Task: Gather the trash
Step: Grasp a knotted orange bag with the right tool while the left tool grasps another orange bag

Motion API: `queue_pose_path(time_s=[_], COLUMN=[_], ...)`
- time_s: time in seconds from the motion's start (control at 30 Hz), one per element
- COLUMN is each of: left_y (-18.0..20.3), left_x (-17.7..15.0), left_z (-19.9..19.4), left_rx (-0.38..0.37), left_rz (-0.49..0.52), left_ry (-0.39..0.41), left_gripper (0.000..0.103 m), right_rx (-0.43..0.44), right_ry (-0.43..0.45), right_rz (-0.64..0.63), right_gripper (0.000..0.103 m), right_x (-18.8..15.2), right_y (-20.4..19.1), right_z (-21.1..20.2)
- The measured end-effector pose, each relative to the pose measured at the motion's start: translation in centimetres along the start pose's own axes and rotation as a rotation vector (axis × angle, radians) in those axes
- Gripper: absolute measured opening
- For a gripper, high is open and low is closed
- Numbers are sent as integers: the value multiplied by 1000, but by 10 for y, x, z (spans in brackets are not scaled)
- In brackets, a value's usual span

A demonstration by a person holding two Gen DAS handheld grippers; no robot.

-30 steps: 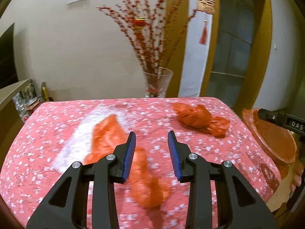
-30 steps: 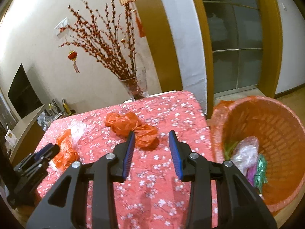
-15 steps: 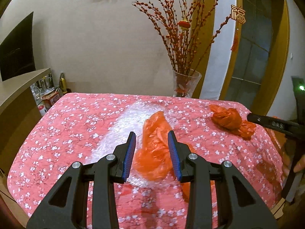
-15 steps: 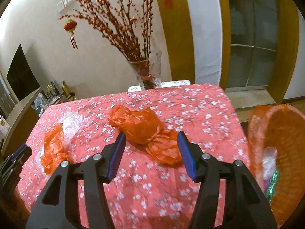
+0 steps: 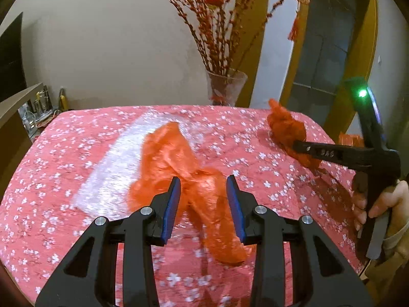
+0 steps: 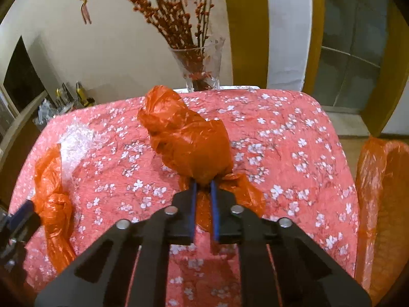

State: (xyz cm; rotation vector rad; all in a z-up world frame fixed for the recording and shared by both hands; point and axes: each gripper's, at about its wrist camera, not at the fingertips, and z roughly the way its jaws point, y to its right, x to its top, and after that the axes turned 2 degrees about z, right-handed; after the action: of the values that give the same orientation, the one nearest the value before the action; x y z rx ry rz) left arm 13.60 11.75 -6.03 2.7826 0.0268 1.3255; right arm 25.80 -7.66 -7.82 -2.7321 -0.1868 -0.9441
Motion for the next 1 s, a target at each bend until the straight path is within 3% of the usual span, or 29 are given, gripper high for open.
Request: queue_pose_path(time_s=[0.17, 0.23, 0.43, 0.77, 1.0], left_y=[15, 24, 55, 94, 88], left_x=[-1, -2, 6, 23, 29], left_z=[13, 19, 21, 43, 53], left_rx=[7, 0, -73, -125, -78], left_rz=[29, 56, 119, 166, 155], left_ry=[-68, -95, -85, -81, -92], left_gripper=[37, 22, 5, 5, 5], right_rx=[-2, -4, -14, -48, -30], right_ry=[24, 30, 57, 94, 95], right_rz=[31, 38, 64, 98, 88], right_gripper=[4, 4, 4, 4, 4], right_x=[-8, -11, -19, -24, -26], right_y=[11, 15, 28, 55, 49], right_z=[-15, -20, -37, -64, -64])
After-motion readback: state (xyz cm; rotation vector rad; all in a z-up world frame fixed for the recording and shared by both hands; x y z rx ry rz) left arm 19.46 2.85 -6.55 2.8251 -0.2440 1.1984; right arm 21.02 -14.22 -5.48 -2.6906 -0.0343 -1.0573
